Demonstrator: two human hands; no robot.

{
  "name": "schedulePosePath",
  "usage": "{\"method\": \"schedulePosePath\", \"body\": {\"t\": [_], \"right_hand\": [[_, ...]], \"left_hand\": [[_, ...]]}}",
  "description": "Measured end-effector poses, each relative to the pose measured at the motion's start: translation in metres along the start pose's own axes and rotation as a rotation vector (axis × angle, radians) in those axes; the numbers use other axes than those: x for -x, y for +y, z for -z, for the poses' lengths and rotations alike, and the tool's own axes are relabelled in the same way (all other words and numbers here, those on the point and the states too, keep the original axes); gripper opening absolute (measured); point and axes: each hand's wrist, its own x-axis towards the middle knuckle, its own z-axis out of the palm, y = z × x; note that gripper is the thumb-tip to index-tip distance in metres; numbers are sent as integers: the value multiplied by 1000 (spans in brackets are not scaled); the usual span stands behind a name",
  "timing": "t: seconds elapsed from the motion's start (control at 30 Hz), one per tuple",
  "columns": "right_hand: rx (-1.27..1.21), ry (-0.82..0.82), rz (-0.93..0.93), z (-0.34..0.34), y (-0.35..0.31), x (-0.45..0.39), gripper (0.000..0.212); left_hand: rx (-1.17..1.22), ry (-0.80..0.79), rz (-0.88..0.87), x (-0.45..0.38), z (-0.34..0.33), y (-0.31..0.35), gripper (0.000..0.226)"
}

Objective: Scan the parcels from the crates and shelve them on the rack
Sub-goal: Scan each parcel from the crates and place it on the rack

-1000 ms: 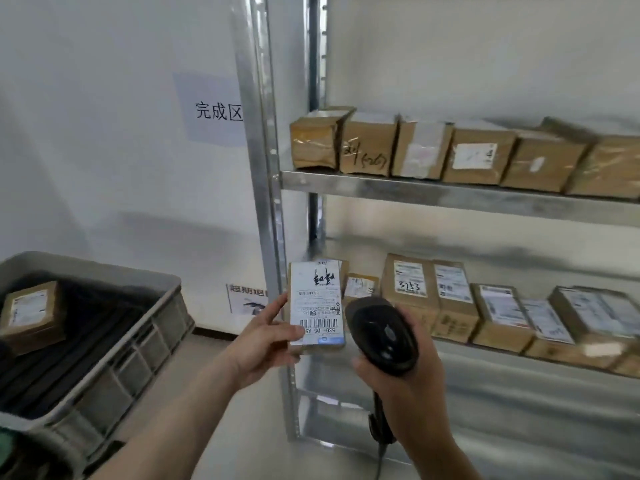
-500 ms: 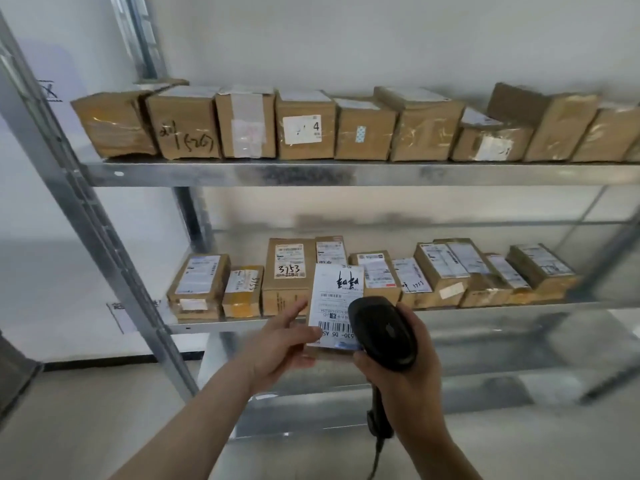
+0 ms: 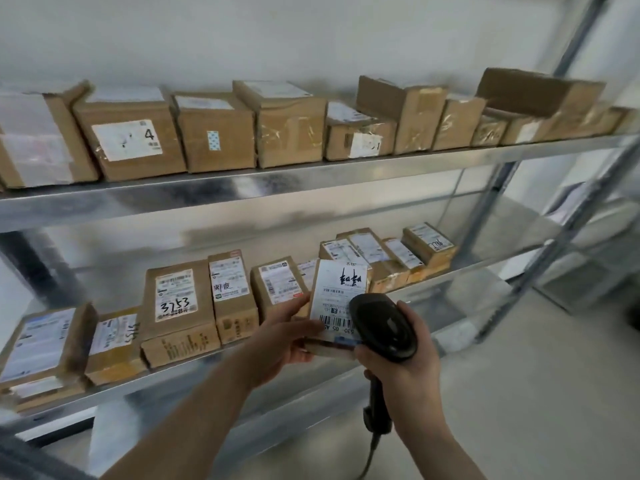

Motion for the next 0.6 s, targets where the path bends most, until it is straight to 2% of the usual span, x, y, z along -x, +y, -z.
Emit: {"method": "schedulePosePath", "body": {"t": [0.2, 0.4, 0.53, 0.6], "right_hand": [[-64, 28, 1, 42, 7, -47, 72], [-137, 12, 18, 104, 12, -124, 60], [-145, 14, -14, 155, 17, -185, 65], [-145, -10, -20, 181, 17, -211, 66]], "left_hand": [[-97, 20, -5, -60, -41, 1, 53], [-191, 85, -52, -137, -107, -1, 54], [-177, 134, -47, -185, -160, -2, 64], [-142, 162, -55, -206, -188, -2, 60]]}}
